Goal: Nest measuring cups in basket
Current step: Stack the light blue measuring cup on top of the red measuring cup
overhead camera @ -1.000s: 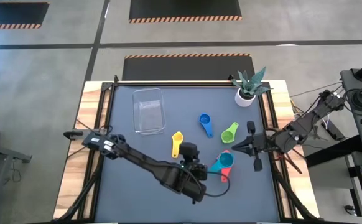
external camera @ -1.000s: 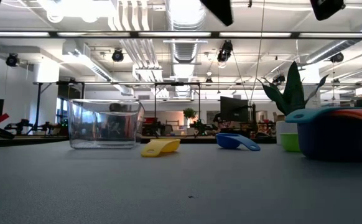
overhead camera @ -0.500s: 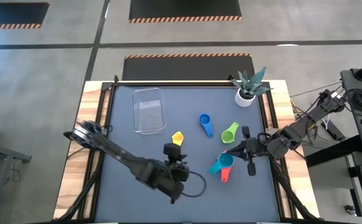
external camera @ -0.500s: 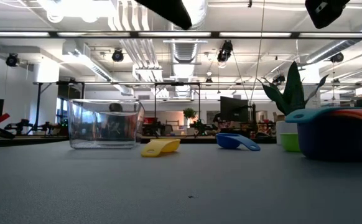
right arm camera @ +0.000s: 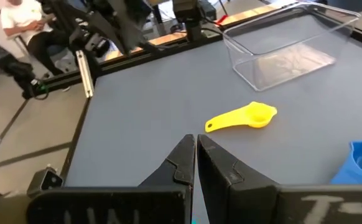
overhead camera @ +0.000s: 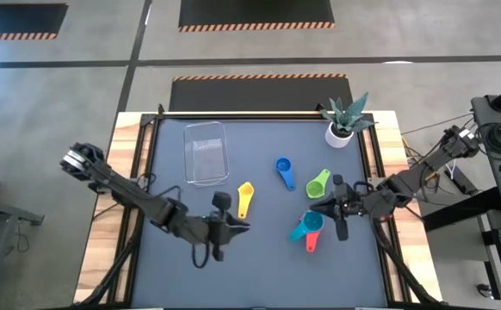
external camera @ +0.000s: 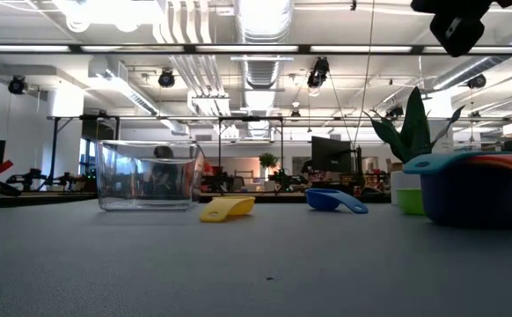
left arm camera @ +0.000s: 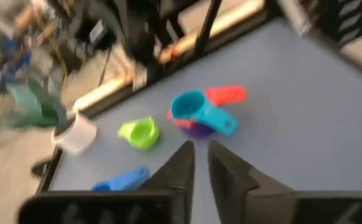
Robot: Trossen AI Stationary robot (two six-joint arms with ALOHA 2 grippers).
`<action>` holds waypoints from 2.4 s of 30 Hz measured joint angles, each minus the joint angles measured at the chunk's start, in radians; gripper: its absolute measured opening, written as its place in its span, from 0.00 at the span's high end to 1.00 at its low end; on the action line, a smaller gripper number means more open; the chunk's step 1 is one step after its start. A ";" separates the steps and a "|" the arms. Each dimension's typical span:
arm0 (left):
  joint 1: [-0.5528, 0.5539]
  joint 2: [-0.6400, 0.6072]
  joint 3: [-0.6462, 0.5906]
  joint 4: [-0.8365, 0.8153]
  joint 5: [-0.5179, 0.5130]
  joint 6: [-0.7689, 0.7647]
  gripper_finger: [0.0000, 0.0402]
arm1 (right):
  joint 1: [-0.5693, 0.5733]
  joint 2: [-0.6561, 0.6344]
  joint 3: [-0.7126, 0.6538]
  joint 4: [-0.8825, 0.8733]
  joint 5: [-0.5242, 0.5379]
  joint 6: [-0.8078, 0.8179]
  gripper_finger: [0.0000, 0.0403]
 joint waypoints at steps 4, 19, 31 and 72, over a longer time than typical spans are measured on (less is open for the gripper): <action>0.023 -0.095 -0.127 0.194 0.113 0.089 0.99 | -0.029 0.030 0.018 0.000 0.000 -0.003 0.98; 0.150 -0.343 -0.310 0.287 0.181 0.140 1.00 | -0.089 0.291 0.322 -0.248 -0.006 0.015 0.98; 0.171 -0.332 -0.308 0.324 0.182 0.194 1.00 | -0.091 0.590 0.607 -0.612 -0.152 0.219 0.98; 0.171 -0.331 -0.290 0.323 0.180 0.171 1.00 | -0.253 0.970 0.737 -0.741 -0.562 0.044 0.98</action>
